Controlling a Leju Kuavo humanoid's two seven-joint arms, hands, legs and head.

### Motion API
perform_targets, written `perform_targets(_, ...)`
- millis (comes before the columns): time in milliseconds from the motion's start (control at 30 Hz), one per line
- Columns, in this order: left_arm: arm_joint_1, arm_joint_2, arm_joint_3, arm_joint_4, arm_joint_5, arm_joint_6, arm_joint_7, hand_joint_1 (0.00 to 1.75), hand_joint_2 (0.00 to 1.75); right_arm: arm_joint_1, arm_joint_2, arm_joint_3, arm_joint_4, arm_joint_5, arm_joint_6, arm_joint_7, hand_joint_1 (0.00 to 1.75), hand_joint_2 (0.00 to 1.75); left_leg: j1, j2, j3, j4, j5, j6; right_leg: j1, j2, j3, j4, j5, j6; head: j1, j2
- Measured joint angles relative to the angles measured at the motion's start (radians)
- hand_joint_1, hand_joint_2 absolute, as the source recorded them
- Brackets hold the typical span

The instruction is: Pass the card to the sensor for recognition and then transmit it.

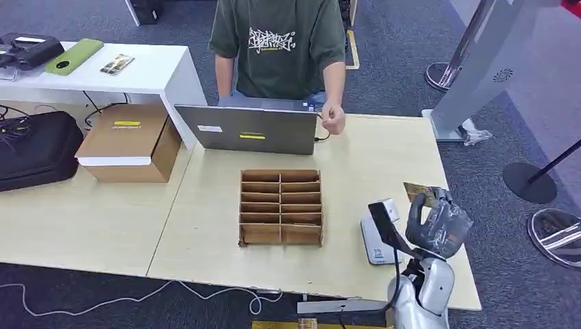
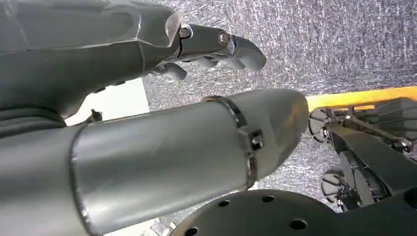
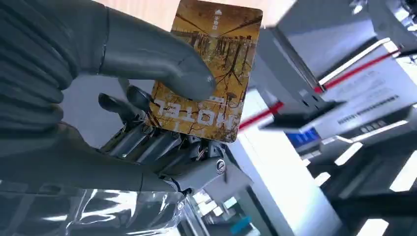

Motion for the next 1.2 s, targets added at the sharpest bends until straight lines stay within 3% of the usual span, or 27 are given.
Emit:
perform_targets(100, 0.000, 0.000, 0.000, 0.000, -0.002, 0.002, -0.006, 0.00, 0.00, 0.014, -0.026, 0.008, -0.053, 0.092, 0.000, 0.110, 1.75, 1.75, 0.000, 0.000, 0.000, 0.000, 0.000, 0.000, 0.000, 0.000, 0.000, 0.000, 0.000, 0.000, 0.000, 0.000)
perform_targets(133, 0.000, 0.000, 0.000, 0.000, -0.003, 0.005, -0.007, 0.00, 0.00, 0.022, -0.058, 0.031, -0.071, 0.094, 0.000, 0.198, 1.75, 1.75, -0.001, -0.002, -0.001, 0.000, 0.000, 0.000, -0.001, -0.002, 0.000, 0.000, 0.000, 0.000, -0.001, 0.000)
perform_targets(200, 0.003, 0.002, 0.000, 0.000, -0.003, 0.008, -0.007, 0.00, 0.00, 0.003, -0.193, 0.121, -0.086, 0.104, 0.000, 0.455, 1.75, 1.75, -0.001, -0.003, -0.004, 0.000, 0.000, 0.001, -0.001, -0.002, 0.000, 0.000, 0.001, 0.002, 0.001, 0.000)
perform_targets(233, 0.003, 0.003, 0.000, 0.000, -0.003, 0.008, -0.007, 0.00, 0.00, -0.024, -0.266, 0.195, -0.079, 0.105, 0.000, 0.611, 1.75, 1.75, -0.002, -0.002, -0.005, 0.000, 0.000, 0.001, -0.002, -0.002, -0.001, 0.000, 0.002, 0.003, 0.001, 0.000)
perform_targets(267, 0.002, 0.003, 0.000, 0.000, -0.003, 0.009, -0.007, 0.00, 0.00, -0.054, -0.340, 0.286, -0.069, 0.106, 0.000, 0.720, 1.75, 1.75, -0.002, 0.002, -0.003, 0.001, 0.000, 0.001, -0.002, 0.002, -0.002, -0.001, 0.003, 0.003, 0.000, 0.000)
perform_targets(300, 0.000, 0.004, 0.000, 0.000, -0.005, 0.009, -0.007, 0.00, 0.00, -0.078, -0.383, 0.350, -0.059, 0.106, 0.000, 0.752, 1.75, 1.75, -0.002, 0.004, -0.002, 0.001, 0.000, 0.001, -0.002, 0.003, -0.002, -0.002, 0.003, 0.003, 0.002, 0.000)
perform_targets(367, -0.007, 0.007, -0.001, 0.000, -0.008, 0.009, -0.008, 0.00, 0.00, -0.120, -0.465, 0.475, -0.028, 0.106, 0.000, 0.749, 1.75, 1.75, -0.002, 0.005, -0.001, 0.001, 0.000, 0.002, -0.002, 0.004, -0.001, -0.002, 0.003, 0.003, -0.001, 0.000)
perform_targets(433, -0.006, 0.008, -0.002, 0.000, -0.009, 0.008, -0.011, 0.00, 0.00, -0.140, -0.501, 0.550, -0.011, 0.106, 0.000, 0.748, 1.75, 1.75, -0.002, -0.001, -0.003, 0.001, 0.001, 0.004, -0.002, -0.001, -0.001, -0.002, 0.003, 0.003, 0.001, 0.000)
perform_targets(700, 0.001, 0.008, -0.002, 0.000, -0.031, -0.001, -0.012, 0.00, 0.00, -0.276, -0.529, 0.729, 0.071, 0.106, 0.000, 0.748, 1.75, 1.75, 0.000, -0.001, -0.004, 0.001, 0.002, 0.003, 0.000, -0.001, -0.002, 0.000, 0.003, 0.003, 0.000, 0.000)
perform_targets(900, -0.002, 0.009, -0.002, 0.000, -0.055, -0.001, -0.012, 0.00, 0.00, -0.396, -0.489, 0.831, 0.172, 0.106, 0.000, 0.747, 1.75, 1.75, -0.001, -0.001, -0.005, 0.000, 0.002, 0.003, 0.000, 0.000, -0.002, 0.000, 0.003, 0.003, 0.000, 0.000)
perform_targets(1067, -0.005, 0.012, -0.002, -0.001, -0.089, -0.002, -0.007, 0.00, 0.00, -0.535, -0.416, 0.864, 0.293, 0.106, 0.000, 0.654, 1.75, 1.75, -0.001, -0.001, -0.004, 0.001, 0.003, 0.002, 0.000, 0.000, -0.003, 0.001, 0.003, 0.003, 0.000, 0.000)
perform_targets(1200, -0.007, 0.013, -0.002, -0.002, -0.114, -0.002, -0.003, 0.00, 0.00, -0.635, -0.367, 0.872, 0.384, 0.105, 0.000, 0.620, 1.75, 1.75, -0.001, -0.001, -0.004, 0.001, 0.004, 0.001, 0.000, -0.001, -0.003, 0.001, 0.003, 0.003, 0.000, 0.000)
